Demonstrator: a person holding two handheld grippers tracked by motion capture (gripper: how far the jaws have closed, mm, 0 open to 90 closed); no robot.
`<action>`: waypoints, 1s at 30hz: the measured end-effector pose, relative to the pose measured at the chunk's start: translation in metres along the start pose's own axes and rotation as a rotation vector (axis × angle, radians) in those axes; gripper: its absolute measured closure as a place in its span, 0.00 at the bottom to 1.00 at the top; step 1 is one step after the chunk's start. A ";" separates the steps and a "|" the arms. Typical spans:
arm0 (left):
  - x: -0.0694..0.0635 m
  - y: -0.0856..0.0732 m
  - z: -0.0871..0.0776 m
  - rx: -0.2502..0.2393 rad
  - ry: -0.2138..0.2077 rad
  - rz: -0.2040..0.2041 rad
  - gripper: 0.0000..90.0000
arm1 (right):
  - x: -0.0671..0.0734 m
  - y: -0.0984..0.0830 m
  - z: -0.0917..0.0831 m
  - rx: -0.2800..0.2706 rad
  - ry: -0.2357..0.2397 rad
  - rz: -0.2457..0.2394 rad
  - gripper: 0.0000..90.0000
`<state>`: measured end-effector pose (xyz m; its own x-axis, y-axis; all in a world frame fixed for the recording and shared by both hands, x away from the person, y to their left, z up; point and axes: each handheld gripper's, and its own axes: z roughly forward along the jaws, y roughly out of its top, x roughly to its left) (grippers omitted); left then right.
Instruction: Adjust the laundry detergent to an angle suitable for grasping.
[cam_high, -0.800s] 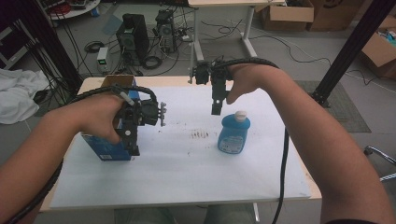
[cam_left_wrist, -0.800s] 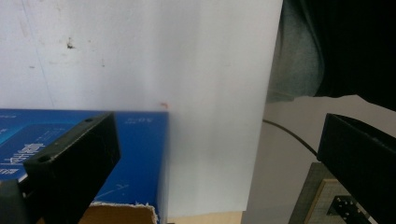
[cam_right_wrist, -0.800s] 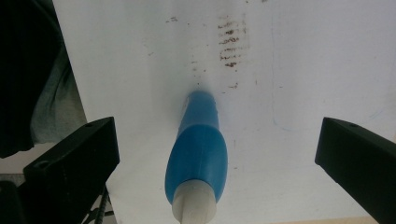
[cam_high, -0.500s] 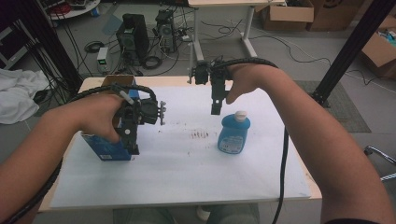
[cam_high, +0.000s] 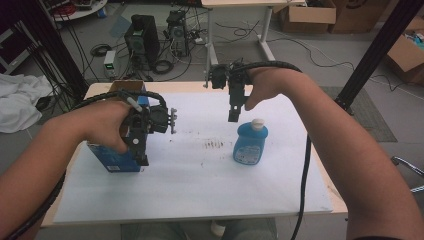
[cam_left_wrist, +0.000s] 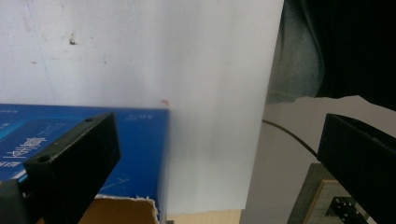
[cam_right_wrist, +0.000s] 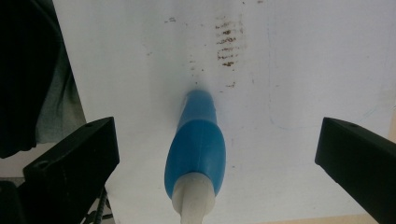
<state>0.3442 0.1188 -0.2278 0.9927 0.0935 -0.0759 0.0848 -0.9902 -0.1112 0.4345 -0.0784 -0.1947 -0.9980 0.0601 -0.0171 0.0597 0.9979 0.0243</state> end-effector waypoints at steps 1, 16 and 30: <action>0.001 0.000 -0.001 -0.002 0.004 -0.005 0.00 | 0.001 -0.002 -0.002 -0.001 -0.003 0.006 0.00; 0.003 0.003 0.003 -0.003 0.005 0.007 0.00 | 0.003 -0.048 -0.006 -0.028 0.010 0.064 0.00; 0.000 0.003 0.005 0.008 0.007 0.009 0.00 | 0.006 -0.064 0.023 -0.033 0.037 0.092 0.00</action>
<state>0.3437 0.1159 -0.2329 0.9940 0.0835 -0.0703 0.0748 -0.9901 -0.1184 0.4253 -0.1412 -0.2190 -0.9884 0.1503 0.0237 0.1514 0.9868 0.0569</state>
